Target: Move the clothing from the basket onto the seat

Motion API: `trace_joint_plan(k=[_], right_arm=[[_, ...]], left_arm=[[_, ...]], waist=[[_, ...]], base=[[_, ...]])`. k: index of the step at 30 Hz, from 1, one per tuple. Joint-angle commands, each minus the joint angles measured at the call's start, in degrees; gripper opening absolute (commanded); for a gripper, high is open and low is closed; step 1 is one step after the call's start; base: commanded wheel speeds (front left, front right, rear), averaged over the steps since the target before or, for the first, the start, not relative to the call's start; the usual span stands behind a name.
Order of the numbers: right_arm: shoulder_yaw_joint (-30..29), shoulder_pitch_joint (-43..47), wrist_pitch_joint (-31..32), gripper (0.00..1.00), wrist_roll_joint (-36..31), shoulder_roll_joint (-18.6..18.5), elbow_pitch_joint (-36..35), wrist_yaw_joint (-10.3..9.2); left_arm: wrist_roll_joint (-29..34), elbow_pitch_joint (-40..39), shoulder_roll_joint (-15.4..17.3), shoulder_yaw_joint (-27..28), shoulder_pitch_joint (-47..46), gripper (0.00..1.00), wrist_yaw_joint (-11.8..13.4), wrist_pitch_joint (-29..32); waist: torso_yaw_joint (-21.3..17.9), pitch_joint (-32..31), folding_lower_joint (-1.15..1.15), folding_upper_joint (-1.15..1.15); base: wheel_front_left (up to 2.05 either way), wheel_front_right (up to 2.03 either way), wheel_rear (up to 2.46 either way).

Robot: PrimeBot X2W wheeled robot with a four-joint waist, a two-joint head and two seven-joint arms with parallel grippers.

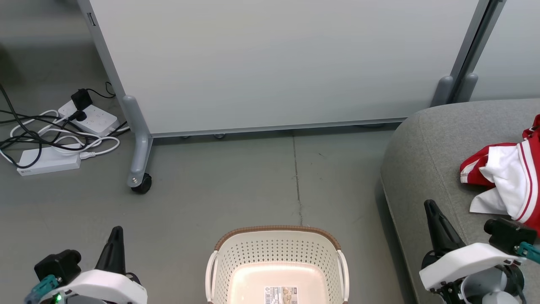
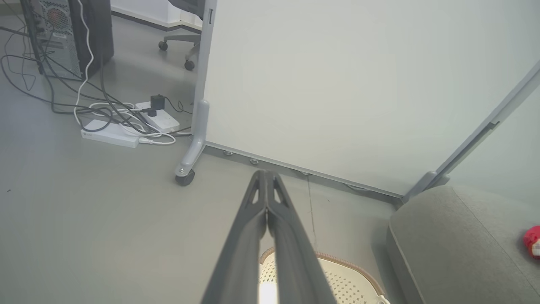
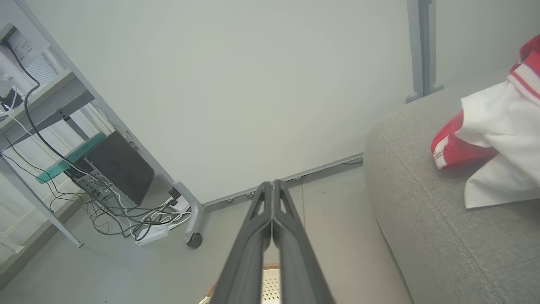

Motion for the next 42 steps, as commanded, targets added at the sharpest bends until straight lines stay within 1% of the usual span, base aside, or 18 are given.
trace_joint_plan(k=[1,10,11,25,42], right_arm=[[-0.19,-2.64,-0.10,0.00,3.22,-0.43,0.24,0.00],[-0.11,-5.24,-0.19,0.00,11.56,-0.50,3.06,0.00],[-0.11,-5.24,-0.19,0.00,11.56,-0.50,3.06,0.00],[-0.05,-8.80,-0.28,0.00,22.92,-0.60,6.97,0.00],[0.00,-12.54,-0.38,0.00,34.70,-0.71,11.09,0.01]], left_arm=[[-2.40,-0.19,0.15,1.64,-2.81,0.00,-0.60,0.82],[-8.90,1.36,-0.83,4.69,-5.39,0.00,-1.97,3.58],[-8.90,1.36,-0.83,4.69,-5.39,0.00,-1.97,3.58],[-17.96,3.54,-2.16,8.68,-8.89,0.00,-3.86,7.26],[-27.55,5.88,-3.44,12.65,-12.49,0.00,-5.88,10.99]], waist=[[-0.01,0.06,0.00,0.00],[-0.06,0.33,0.00,0.00],[-0.06,0.33,0.00,0.00],[-0.12,0.74,0.00,0.00],[-0.21,1.24,0.00,0.00]], base=[[0.00,0.00,0.00],[0.00,0.00,0.00],[0.00,0.00,0.00],[0.00,0.00,0.00],[0.00,0.00,0.00]])
